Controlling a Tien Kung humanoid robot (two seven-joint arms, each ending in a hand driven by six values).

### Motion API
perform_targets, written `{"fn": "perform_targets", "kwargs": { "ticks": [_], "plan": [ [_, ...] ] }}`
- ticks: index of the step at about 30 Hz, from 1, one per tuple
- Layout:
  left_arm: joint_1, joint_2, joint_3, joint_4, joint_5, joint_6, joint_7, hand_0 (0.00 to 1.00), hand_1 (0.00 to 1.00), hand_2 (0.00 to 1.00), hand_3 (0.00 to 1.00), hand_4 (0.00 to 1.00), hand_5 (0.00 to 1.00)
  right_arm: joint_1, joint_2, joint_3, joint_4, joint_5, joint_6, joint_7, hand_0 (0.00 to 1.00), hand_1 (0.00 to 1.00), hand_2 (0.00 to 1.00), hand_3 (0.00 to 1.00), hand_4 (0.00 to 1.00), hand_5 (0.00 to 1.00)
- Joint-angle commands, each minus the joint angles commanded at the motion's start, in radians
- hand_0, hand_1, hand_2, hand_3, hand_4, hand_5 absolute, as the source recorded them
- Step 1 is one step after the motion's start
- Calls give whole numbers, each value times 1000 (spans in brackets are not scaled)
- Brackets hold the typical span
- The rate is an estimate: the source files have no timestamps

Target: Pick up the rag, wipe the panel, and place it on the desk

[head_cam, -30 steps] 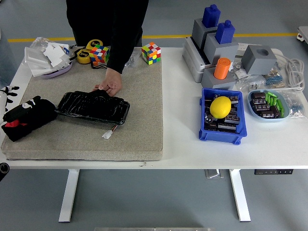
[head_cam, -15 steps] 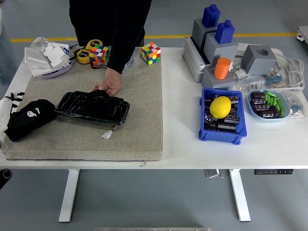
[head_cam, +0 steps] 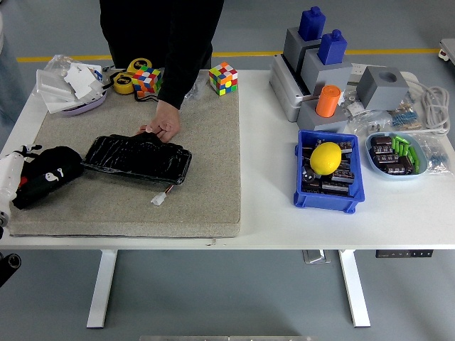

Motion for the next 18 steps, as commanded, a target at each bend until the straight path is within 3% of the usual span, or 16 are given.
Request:
{"fn": "perform_targets", "kwargs": {
  "ticks": [8, 9, 14, 15, 18],
  "plan": [
    [-9, -4, 17, 8, 4, -4, 15, 438, 658, 756, 836, 998, 797, 0, 0, 5, 0, 4, -2, 3, 722, 631, 674, 633, 998, 629],
    [-10, -5, 19, 10, 4, -5, 17, 438, 659, 756, 838, 998, 693, 0, 0, 5, 0, 4, -2, 3, 721, 631, 674, 633, 998, 630],
    [-8, -8, 19, 12, 9, -7, 27, 438, 659, 756, 838, 998, 693, 0, -1, 3, -1, 6, -1, 2, 721, 631, 674, 633, 998, 630],
    [-8, -8, 18, 10, 9, -6, 28, 432, 659, 747, 839, 998, 606, 0, -1, 3, 0, 6, -2, 2, 721, 632, 674, 633, 998, 628],
    [-10, -8, 18, 13, 8, -5, 32, 432, 659, 747, 839, 998, 606, 1, -2, 6, -1, 8, -3, 4, 721, 632, 674, 633, 998, 628]
  ]
}}
